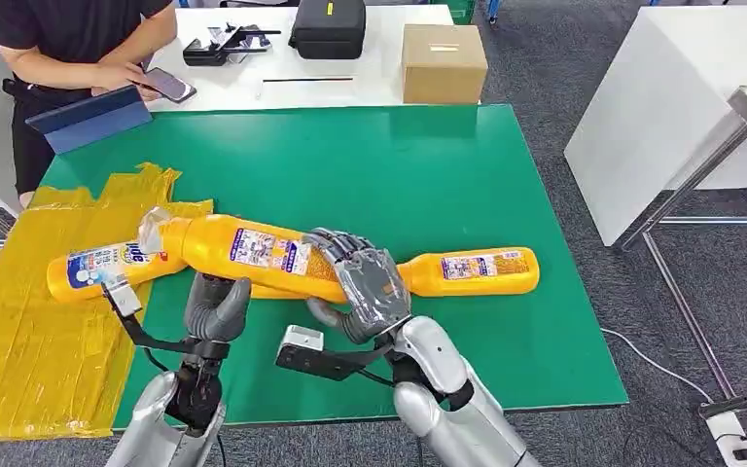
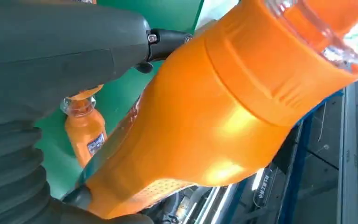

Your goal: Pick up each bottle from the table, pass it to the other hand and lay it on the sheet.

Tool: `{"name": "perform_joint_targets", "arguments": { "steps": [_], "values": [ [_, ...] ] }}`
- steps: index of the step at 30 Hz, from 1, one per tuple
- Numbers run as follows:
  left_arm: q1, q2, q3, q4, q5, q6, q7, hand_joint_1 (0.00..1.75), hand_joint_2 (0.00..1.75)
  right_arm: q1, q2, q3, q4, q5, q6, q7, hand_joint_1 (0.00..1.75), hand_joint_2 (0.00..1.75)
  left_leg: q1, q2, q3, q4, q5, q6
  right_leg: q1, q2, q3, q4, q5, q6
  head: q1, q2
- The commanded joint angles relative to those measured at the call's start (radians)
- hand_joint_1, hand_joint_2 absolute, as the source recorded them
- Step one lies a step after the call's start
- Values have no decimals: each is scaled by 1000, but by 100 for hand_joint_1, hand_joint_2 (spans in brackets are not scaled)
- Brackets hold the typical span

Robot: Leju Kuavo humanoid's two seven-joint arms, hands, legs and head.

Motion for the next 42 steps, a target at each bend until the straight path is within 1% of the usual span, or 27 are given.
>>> {"name": "perform_joint_targets", "arguments": {
  "steps": [1,6,9,11,13,14,16,18,20,22,23,27,28,29,30,31,33,34,36,37,38,39,41,42],
  "values": [
    [-45,12,8,24,14,15,8,0,175,-64,33,38,151,-59,-1,-15,175,175,0,2,4,0,-2,-3,0,1,4,0,-1,-1,0,0],
    [-70,6,1,51,30,25,6,0,175,-96,69,57,225,-104,15,-26,175,175,0,1,2,0,-1,-2,0,0,2,0,-1,-1,0,0],
    [-78,3,-1,55,38,28,4,0,175,-129,102,71,307,-127,27,-37,175,175,0,1,3,0,-1,-2,0,0,3,0,-1,-1,0,0],
    [-86,-1,-7,56,43,29,4,0,175,-170,137,81,392,-143,37,-42,175,175,1,3,5,0,-2,-3,1,1,4,0,-1,-1,0,0],
    [-90,-4,-11,57,47,31,8,0,175,-192,155,86,436,-149,37,-45,175,175,0,2,2,0,-1,-2,0,1,1,0,0,-1,0,0],
    [-93,-8,-17,57,48,32,7,0,175,-205,169,94,465,-151,42,-45,175,175,1,3,4,0,-2,-3,0,1,3,0,-1,-1,0,0],
    [-98,-11,-18,56,49,33,8,0,175,-204,180,99,480,-152,43,-44,175,175,1,1,2,0,0,-2,0,0,2,0,-1,-1,0,0],
    [-103,-14,-18,53,51,38,10,0,175,-212,189,117,515,-151,41,-51,175,175,1,1,3,0,-1,-2,0,0,3,0,-1,-1,0,0],
    [-105,-16,-18,51,51,39,10,0,175,-206,190,120,520,-151,43,-51,175,175,1,1,5,0,-1,-3,0,-1,4,0,-2,-1,0,0],
    [-101,-20,-14,36,50,46,12,0,175,-217,192,127,545,-159,30,-49,175,175,1,0,2,0,0,-1,1,-1,2,0,-1,-1,0,0],
    [-101,-25,-10,28,46,49,13,0,175,-220,189,129,550,-168,22,-43,175,175,1,0,4,1,-1,-2,1,-1,4,0,-2,-1,0,0],
    [-104,-33,-11,19,38,52,20,0,175,-220,184,130,544,-176,21,-35,175,175,1,-2,2,0,0,-2,1,-3,3,0,-1,-1,1,0],
    [-105,-38,-12,15,37,52,21,152,175,-219,183,129,540,-178,24,-32,175,175,1,-1,2,0,0,-2,1,-2,2,0,-1,-1,0,0],
    [-107,-39,-17,14,30,50,25,166,175,-217,181,129,533,-180,25,-25,175,175,1,-2,3,1,-1,-2,1,-3,3,0,-2,-1,1,0],
    [-107,-39,-17,14,30,50,25,166,175,-217,181,129,533,-180,25,-25,175,175,1,-1,2,1,0,-2,0,-2,2,0,-1,-1,0,0],
    [-108,-42,-19,15,27,49,26,175,175,-216,180,129,529,-181,26,-23,175,175,1,-2,4,1,-1,-3,1,-3,4,1,-2,-1,0,0],
    [-110,-44,-22,17,24,46,28,175,175,-215,178,129,524,-181,26,-19,175,175,1,-2,4,1,-2,-3,1,-4,4,1,-3,-1,0,0],
    [-113,-47,-24,20,23,46,29,175,175,-212,177,129,519,-181,25,-17,175,175,1,-2,2,1,0,-2,1,-3,2,0,-2,-1,0,0],
    [-116,-49,-23,21,22,47,29,175,175,-209,173,128,511,-179,24,-11,175,175,1,-3,5,2,-2,-4,1,-5,6,1,-4,-2,0,0],
    [-116,-49,-23,21,22,47,29,175,175,-209,173,128,511,-179,24,-11,175,175,1,-3,2,1,0,-2,1,-4,2,0,-2,-1,0,0],
    [-119,-51,-22,21,22,48,29,175,175,-206,170,127,507,-179,23,-8,175,175,1,-3,3,1,-1,-2,1,-4,4,0,-3,-1,0,0],
    [-119,-51,-22,20,22,48,29,175,175,-204,168,128,503,-178,24,-6,175,175,1,-2,1,1,0,-2,1,-3,1,0,-1,-1,0,0],
    [-119,-53,-22,20,22,49,30,175,175,-201,166,126,500,-176,23,-3,175,175,1,-3,4,1,-1,-3,1,-5,4,1,-3,-1,0,0],
    [-120,-54,-21,21,22,49,31,175,175,-198,165,126,497,-175,23,0,175,175,1,-2,2,1,-1,-2,1,-4,3,0,-2,-1,0,0]
  ]
}}
